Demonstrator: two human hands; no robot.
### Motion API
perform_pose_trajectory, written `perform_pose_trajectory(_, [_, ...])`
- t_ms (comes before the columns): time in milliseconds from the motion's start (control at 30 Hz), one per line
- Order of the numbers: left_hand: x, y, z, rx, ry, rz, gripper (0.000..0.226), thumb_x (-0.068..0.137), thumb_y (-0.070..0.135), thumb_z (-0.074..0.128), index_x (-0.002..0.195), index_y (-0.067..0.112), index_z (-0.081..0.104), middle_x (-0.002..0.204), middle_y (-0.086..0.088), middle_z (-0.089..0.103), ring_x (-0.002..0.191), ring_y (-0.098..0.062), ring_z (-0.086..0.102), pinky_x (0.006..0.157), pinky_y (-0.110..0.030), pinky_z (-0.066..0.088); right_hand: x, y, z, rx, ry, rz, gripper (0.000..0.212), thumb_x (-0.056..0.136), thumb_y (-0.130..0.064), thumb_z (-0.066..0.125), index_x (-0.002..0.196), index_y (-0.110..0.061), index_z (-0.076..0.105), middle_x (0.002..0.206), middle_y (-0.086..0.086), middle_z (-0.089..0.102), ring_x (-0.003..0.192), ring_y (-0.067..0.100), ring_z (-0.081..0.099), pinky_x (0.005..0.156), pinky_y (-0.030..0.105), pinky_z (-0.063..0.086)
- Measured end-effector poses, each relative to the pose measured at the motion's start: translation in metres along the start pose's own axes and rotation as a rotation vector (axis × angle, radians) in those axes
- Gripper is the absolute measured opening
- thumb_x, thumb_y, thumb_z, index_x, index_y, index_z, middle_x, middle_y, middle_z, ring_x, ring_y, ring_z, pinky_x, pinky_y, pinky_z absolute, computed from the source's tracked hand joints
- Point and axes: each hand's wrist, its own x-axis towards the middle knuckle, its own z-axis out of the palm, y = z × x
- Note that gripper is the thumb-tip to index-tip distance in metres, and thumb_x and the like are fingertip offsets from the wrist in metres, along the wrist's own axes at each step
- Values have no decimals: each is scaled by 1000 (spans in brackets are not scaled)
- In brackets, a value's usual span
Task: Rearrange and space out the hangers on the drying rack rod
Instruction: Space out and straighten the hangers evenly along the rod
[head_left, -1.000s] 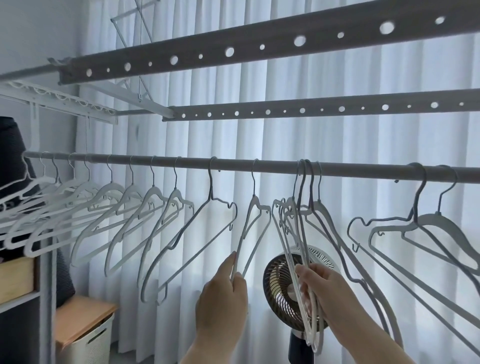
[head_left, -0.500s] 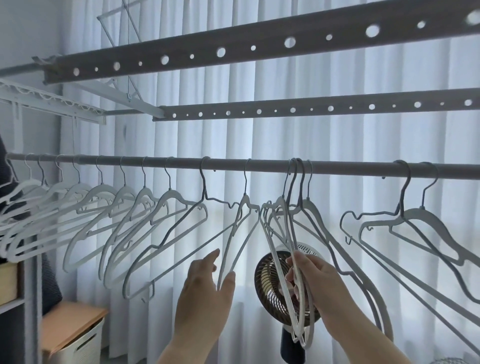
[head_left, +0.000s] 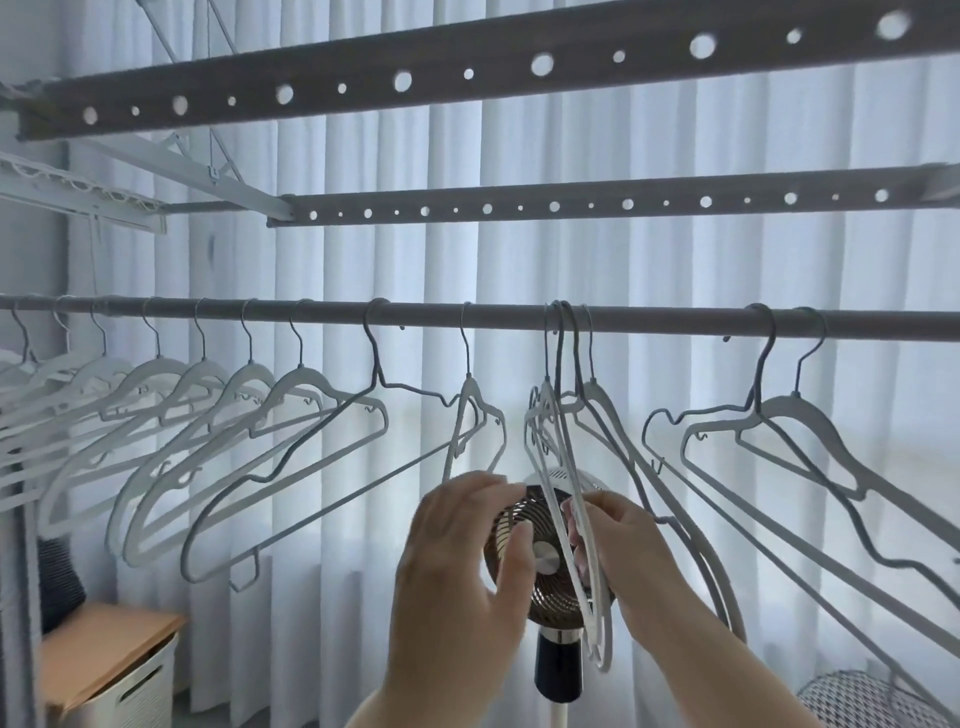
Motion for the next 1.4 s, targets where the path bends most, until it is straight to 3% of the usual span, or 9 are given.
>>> perform_pose_trajectory(133, [-2,17,9,33,-157,-75,32,75,41,38,102,36,54,89,31,51,96,2,50,75,-3,38,-2,-5,-3,-15,-11,-6,20,94,-7,44,77,-9,55,47,-1,44,24,3,35,29,12,30])
perform_pose_trajectory(233, [-5,15,14,2,-298,-263,36,89,39,40,120,29,53,103,27,48,95,4,55,86,-10,42,-3,-6,-5,10,-12,-15,26,94,-4,43,71,-10,53,49,1,43,22,3,32,29,14,28])
perform_pose_trajectory(333, [-4,13,15,-158,-322,-437,16,90,47,39,99,42,51,88,25,54,80,14,51,74,-6,42,-5,-7,-6,0,-9,-8,27,94,-4,42,69,-11,53,46,0,42,21,2,32,28,13,29])
perform_pose_trajectory(500, [-9,15,20,-336,-383,-574,50,48,77,36,86,47,46,79,22,63,82,18,57,70,-2,40,-3,-5,-8,-66,21,-18,23,93,-10,46,72,-14,57,59,-1,53,49,10,49,50,20,40])
perform_pose_trajectory(700, [-15,18,33,-346,-462,-603,15,62,50,64,69,47,52,58,39,60,71,22,55,64,3,37,-1,-1,-9,-36,53,-16,22,92,-9,47,72,-14,56,60,-2,51,56,12,46,56,22,37])
perform_pose_trajectory(833, [-18,16,37,-396,-463,-573,30,78,24,67,62,44,53,49,28,62,62,22,56,59,6,36,-1,-1,-12,-52,64,-20,25,92,-10,47,69,-16,54,58,-2,52,53,12,48,58,24,43])
perform_pose_trajectory(967, [-22,8,41,-446,-436,-640,8,66,29,63,63,34,58,52,22,66,60,8,61,56,0,41,0,0,-19,-35,69,-14,25,93,-5,45,70,-13,53,49,-1,45,25,3,36,32,14,31])
perform_pose_trajectory(1100, [-24,4,41,-510,-386,-715,5,68,24,60,69,29,59,64,6,70,64,1,64,58,0,43,0,4,-32,27,101,3,23,93,-4,44,73,-10,54,52,2,44,25,4,34,31,15,28])
perform_pose_trajectory(1400, [-28,3,43,-500,-379,-724,23,81,13,58,75,35,54,48,21,65,56,10,59,58,-1,43,-2,7,-44,37,151,-36,26,93,-3,44,69,-9,52,47,1,40,24,5,32,32,16,27])
